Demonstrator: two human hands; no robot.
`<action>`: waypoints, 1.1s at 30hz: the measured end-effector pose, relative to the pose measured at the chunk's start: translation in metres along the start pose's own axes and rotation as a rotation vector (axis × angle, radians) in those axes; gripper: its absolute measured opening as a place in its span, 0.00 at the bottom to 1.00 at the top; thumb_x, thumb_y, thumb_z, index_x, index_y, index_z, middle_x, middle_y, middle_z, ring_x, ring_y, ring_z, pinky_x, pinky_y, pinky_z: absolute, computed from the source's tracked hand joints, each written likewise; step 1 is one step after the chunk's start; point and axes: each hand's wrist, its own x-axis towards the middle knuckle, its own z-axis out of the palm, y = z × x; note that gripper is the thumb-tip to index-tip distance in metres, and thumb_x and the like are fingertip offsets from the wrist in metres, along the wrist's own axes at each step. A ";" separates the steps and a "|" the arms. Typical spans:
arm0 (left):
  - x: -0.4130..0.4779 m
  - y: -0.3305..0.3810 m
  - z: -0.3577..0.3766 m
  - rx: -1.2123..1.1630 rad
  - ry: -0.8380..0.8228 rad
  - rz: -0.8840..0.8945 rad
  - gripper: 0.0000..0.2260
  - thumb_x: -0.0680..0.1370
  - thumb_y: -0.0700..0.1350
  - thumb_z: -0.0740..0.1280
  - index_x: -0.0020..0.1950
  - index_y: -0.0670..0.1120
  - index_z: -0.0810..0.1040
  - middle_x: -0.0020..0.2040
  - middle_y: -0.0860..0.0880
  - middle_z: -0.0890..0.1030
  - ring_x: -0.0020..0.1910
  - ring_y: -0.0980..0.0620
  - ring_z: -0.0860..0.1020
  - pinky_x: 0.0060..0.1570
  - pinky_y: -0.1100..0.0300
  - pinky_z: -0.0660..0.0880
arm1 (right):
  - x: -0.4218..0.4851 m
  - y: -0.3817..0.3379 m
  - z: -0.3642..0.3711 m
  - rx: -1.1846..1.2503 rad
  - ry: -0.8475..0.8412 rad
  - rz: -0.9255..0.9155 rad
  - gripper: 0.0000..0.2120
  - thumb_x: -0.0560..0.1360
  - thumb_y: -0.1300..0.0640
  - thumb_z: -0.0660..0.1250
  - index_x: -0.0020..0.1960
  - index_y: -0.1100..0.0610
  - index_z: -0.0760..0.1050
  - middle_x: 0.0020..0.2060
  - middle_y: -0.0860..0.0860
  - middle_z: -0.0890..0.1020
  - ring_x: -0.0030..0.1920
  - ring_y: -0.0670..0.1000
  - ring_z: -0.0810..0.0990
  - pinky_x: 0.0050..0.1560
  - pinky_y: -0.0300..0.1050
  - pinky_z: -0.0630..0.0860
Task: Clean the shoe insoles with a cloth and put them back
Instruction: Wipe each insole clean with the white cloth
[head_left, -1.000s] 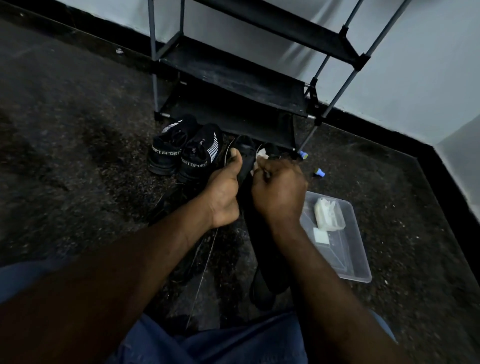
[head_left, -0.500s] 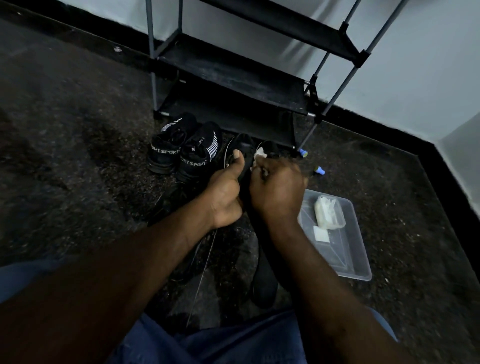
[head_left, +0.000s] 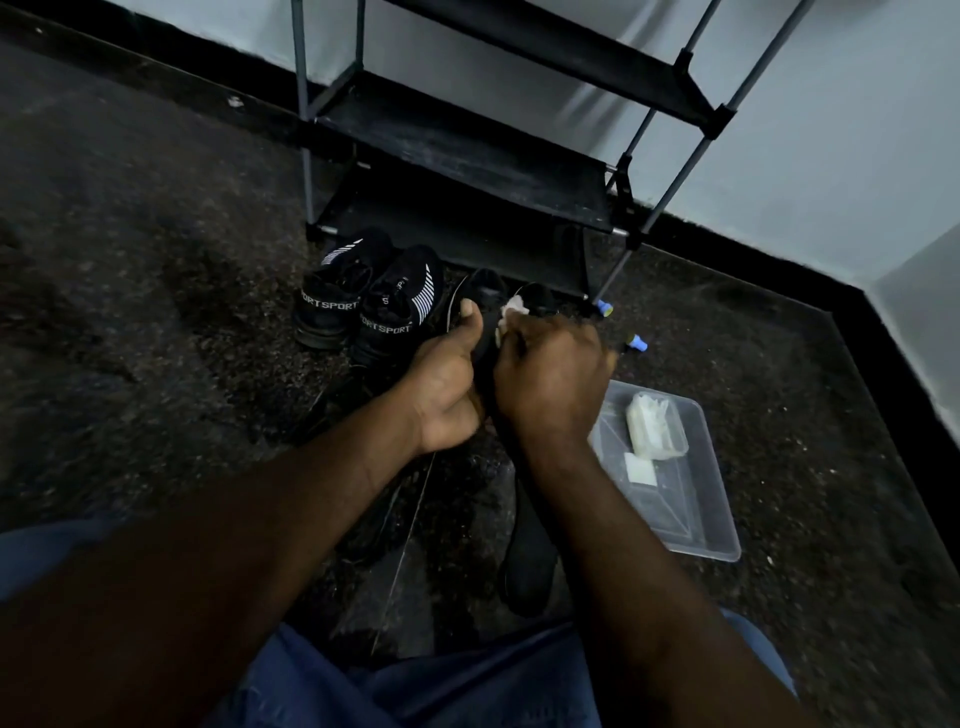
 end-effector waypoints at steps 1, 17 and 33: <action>0.000 -0.002 0.000 -0.001 -0.017 -0.001 0.26 0.84 0.64 0.55 0.65 0.48 0.82 0.60 0.47 0.86 0.57 0.51 0.85 0.53 0.57 0.82 | 0.005 0.001 -0.001 0.043 -0.013 0.041 0.11 0.78 0.49 0.66 0.54 0.47 0.86 0.46 0.50 0.86 0.51 0.58 0.81 0.55 0.55 0.71; 0.001 0.011 -0.007 0.009 -0.051 0.005 0.30 0.83 0.67 0.53 0.71 0.47 0.79 0.66 0.46 0.82 0.65 0.48 0.81 0.64 0.50 0.77 | -0.009 -0.009 0.002 0.011 0.013 -0.148 0.10 0.76 0.50 0.67 0.51 0.45 0.86 0.44 0.48 0.85 0.48 0.56 0.78 0.48 0.50 0.62; -0.001 0.012 -0.010 -0.025 -0.139 -0.063 0.42 0.80 0.73 0.44 0.71 0.43 0.77 0.69 0.45 0.81 0.68 0.48 0.79 0.67 0.50 0.74 | -0.030 -0.018 0.009 0.168 -0.063 -0.109 0.14 0.75 0.52 0.64 0.54 0.46 0.86 0.48 0.49 0.84 0.51 0.56 0.79 0.52 0.53 0.68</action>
